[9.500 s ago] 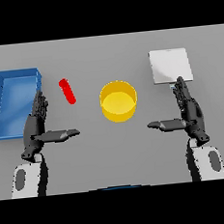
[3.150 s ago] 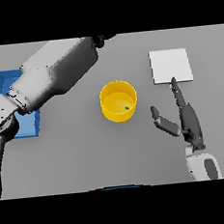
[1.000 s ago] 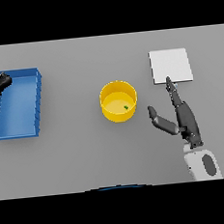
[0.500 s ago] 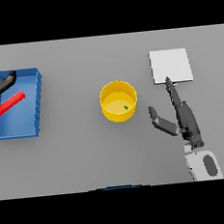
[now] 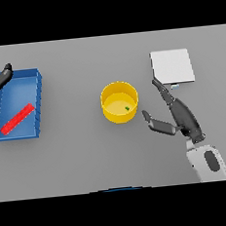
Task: Pick up the red beaker and tilt it to pour out 1 green nut into yellow bowl. Pick up the yellow bowl and place it on the metallic measuring scale.
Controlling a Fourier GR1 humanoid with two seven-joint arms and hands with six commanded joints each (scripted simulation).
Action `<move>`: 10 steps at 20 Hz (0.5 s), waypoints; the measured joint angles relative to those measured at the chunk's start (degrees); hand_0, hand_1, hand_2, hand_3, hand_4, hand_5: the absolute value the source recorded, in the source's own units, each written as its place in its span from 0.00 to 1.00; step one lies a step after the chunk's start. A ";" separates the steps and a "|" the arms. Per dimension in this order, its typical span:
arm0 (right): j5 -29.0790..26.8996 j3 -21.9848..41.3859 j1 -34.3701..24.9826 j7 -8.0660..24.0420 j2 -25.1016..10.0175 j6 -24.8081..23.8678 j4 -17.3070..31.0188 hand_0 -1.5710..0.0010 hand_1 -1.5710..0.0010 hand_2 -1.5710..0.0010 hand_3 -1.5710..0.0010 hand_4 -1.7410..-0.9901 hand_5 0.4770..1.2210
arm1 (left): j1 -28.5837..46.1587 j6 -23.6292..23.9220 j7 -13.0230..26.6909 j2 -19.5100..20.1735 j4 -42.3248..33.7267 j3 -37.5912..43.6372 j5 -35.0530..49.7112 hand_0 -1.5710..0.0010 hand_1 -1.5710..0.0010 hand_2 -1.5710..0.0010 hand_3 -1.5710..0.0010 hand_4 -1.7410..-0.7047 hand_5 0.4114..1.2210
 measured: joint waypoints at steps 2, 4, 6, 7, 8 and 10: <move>5.00 2.47 -3.88 2.97 -4.02 2.67 1.07 1.00 1.00 1.00 1.00 0.71 0.31 | 0.18 0.17 -0.84 -0.42 -0.42 0.49 0.77 0.99 0.99 0.99 0.99 0.99 0.32; 11.11 6.34 -8.31 4.47 -7.57 5.60 1.71 1.00 1.00 1.00 1.00 0.69 0.30 | 0.33 -0.31 -2.00 -1.02 -0.03 0.66 1.23 1.00 1.00 1.00 1.00 0.99 0.31; 15.81 9.98 -13.03 2.97 -10.70 8.62 3.45 1.00 1.00 1.00 1.00 0.68 0.30 | 0.92 -0.29 -2.16 -0.86 0.00 0.87 1.57 1.00 1.00 1.00 1.00 0.99 0.32; 17.94 11.96 -14.65 1.37 -11.83 9.78 4.17 1.00 1.00 1.00 1.00 0.68 0.30 | 0.83 -0.32 -2.09 -0.84 -0.45 0.75 1.54 1.00 1.00 1.00 1.00 0.99 0.32; 20.13 13.71 -17.41 0.66 -12.59 10.68 5.82 1.00 1.00 1.00 1.00 0.68 0.30 | 0.63 -0.46 -1.58 -0.80 -0.71 0.65 1.63 1.00 1.00 1.00 1.00 0.99 0.32; 23.04 16.49 -20.65 -0.75 -14.26 13.17 7.84 1.00 1.00 1.00 1.00 0.70 0.31 | 0.97 -0.32 -1.46 -0.77 -0.97 0.57 1.68 1.00 1.00 1.00 1.00 0.99 0.33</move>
